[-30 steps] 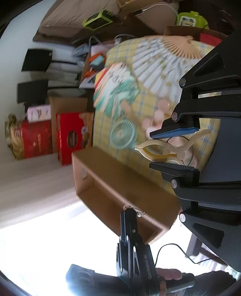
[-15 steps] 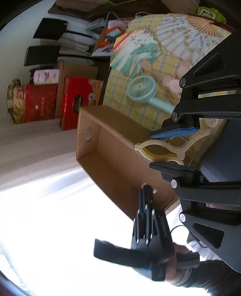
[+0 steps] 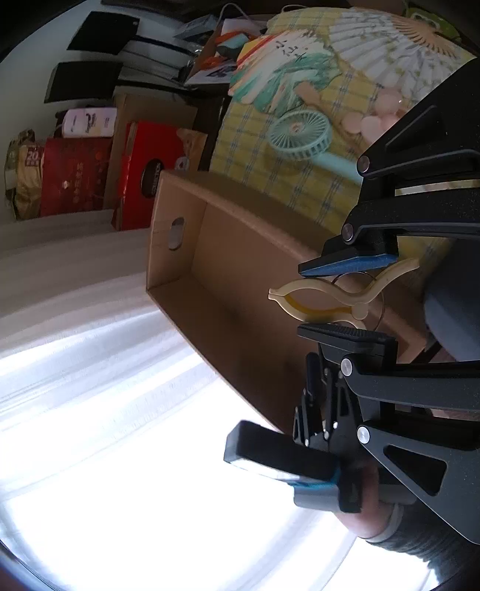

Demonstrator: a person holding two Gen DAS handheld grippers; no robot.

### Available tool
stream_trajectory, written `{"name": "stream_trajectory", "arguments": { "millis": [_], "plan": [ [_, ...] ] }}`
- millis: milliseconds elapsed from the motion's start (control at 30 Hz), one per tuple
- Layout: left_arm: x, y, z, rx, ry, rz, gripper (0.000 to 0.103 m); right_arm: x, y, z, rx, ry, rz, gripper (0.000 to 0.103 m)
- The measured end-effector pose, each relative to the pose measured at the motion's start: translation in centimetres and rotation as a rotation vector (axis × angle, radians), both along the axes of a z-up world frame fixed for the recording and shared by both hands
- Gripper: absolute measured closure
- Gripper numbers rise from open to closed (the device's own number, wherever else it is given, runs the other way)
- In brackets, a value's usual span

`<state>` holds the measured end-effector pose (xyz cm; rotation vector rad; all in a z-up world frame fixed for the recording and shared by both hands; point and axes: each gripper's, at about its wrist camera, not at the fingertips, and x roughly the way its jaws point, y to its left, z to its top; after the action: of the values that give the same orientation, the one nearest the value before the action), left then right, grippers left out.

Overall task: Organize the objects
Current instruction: 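Carry the pin with the left gripper to the box while the right gripper carries the clip, then release the pin with the left gripper while the right gripper drops the clip into the box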

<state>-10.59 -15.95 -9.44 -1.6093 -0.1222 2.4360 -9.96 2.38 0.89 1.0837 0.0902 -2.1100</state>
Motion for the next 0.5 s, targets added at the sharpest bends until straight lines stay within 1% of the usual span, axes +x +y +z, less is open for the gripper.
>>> {"name": "stream_trajectory", "arguments": {
  "millis": [100, 233, 333, 500],
  "plan": [
    [1.1, -1.1, 1.9, 0.004, 0.056, 0.024, 0.067, -0.6, -1.0, 0.0, -0.007, -0.009, 0.005, 0.078],
    [2.3, -2.3, 3.7, 0.007, 0.102, 0.042, 0.061, -1.5, -2.9, -0.5, -0.009, -0.026, 0.007, 0.078],
    [3.0, -3.0, 4.5, 0.015, 0.120, 0.049, 0.059, -2.1, -4.5, -1.0, -0.006, -0.042, 0.018, 0.078],
    [3.7, -3.3, 5.0, 0.004, 0.132, 0.060, 0.057, -2.2, -7.5, -1.8, 0.009, -0.048, 0.042, 0.078]
  ]
}}
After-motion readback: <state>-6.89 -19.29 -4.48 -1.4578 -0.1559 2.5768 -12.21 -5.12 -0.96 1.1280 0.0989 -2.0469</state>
